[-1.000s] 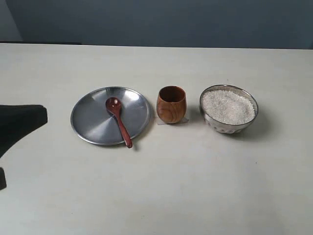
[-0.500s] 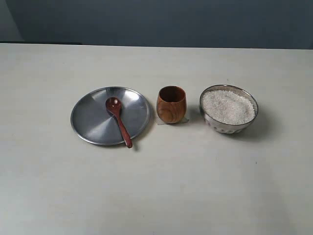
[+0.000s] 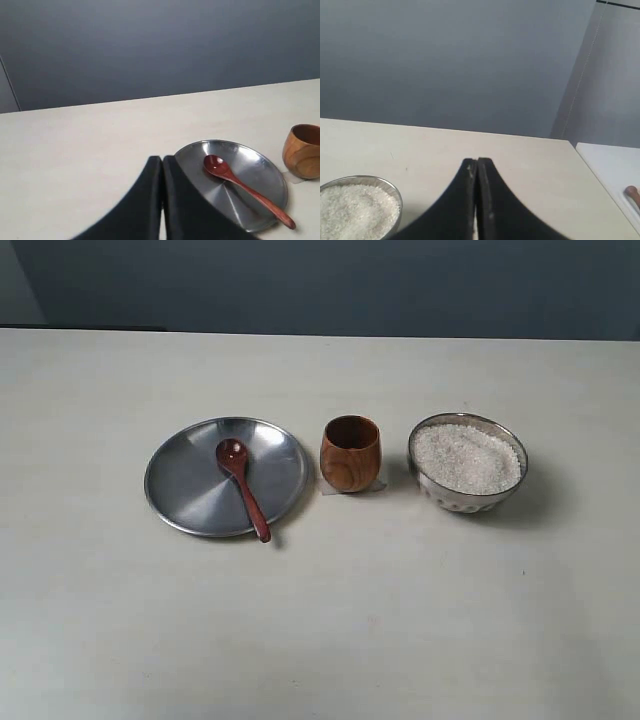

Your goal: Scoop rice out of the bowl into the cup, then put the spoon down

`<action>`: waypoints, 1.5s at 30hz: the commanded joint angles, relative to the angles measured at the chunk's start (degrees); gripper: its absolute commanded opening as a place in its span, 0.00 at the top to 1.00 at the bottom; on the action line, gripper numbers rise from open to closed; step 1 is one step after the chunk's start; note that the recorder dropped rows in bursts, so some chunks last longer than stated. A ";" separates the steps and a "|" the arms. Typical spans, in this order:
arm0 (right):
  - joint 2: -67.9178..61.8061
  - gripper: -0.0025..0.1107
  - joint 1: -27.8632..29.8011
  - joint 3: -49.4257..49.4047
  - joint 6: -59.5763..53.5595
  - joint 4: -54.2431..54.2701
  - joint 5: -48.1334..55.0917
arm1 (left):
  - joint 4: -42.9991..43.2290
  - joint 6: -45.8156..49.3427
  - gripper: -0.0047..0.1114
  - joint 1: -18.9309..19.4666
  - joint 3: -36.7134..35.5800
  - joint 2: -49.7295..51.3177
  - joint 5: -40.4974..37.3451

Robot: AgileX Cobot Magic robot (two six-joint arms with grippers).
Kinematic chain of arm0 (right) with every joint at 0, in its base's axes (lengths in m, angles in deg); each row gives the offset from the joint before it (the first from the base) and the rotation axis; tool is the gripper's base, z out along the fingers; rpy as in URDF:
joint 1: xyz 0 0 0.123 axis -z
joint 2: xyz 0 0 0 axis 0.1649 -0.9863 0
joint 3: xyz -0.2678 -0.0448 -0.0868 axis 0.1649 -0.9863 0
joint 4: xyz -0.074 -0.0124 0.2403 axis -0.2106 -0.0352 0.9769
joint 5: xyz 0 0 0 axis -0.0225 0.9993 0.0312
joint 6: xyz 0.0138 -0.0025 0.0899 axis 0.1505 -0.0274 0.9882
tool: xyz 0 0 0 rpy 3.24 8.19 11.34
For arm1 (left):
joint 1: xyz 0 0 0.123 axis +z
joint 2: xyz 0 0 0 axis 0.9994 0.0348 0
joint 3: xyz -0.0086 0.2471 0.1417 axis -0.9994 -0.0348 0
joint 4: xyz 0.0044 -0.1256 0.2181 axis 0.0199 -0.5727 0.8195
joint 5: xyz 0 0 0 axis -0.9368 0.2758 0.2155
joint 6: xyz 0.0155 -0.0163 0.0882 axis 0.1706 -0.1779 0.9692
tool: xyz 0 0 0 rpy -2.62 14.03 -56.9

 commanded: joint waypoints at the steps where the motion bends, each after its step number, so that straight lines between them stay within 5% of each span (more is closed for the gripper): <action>1: 0.32 0.98 0.29 -0.05 0.14 -0.84 0.23 | 2.59 -5.81 0.96 -0.13 -0.67 -0.37 1.28; 5: 0.32 0.98 0.29 -0.05 0.14 -0.59 0.23 | 2.78 -11.36 0.96 -0.13 -3.54 -0.37 4.10; 45: 0.32 0.98 0.29 0.05 0.29 -0.16 -4.12 | 5.95 -11.04 0.96 -0.13 -5.26 -0.37 6.36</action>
